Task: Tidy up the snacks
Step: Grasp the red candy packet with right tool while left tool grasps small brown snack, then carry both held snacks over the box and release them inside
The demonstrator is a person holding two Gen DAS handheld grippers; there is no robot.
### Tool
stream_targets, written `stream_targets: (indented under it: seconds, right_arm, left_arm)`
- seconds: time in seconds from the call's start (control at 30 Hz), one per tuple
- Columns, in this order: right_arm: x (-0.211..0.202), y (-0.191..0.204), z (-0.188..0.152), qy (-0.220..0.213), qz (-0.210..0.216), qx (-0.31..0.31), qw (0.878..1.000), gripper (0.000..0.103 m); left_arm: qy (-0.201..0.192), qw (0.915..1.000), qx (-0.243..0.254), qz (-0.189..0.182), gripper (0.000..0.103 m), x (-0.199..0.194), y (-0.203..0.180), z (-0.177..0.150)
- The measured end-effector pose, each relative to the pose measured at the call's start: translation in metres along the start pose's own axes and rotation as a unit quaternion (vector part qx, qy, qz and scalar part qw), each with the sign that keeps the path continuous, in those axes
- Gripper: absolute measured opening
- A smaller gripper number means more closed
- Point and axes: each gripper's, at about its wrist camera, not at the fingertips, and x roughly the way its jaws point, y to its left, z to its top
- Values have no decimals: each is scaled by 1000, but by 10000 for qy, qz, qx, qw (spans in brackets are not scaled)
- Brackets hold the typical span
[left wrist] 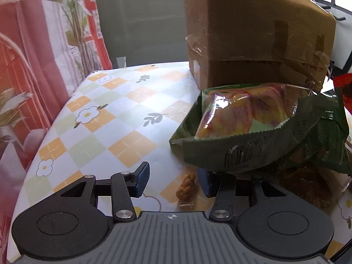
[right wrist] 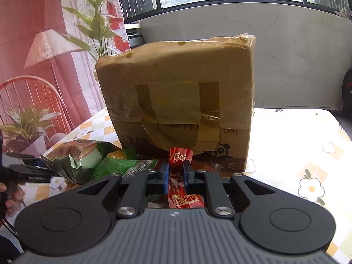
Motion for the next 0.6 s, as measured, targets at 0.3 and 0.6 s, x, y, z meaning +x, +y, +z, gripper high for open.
stream_targets:
  seconds: [0.3, 0.6]
  right_arm:
    - [2, 5, 2, 24, -14, -54, 10000, 13]
    - [4, 8, 0, 59, 70, -45, 9999, 13]
  left_arm:
    - [298, 9993, -55, -209, 27, 23, -5, -7]
    - [311, 9974, -651, -68, 27, -14, 16, -39]
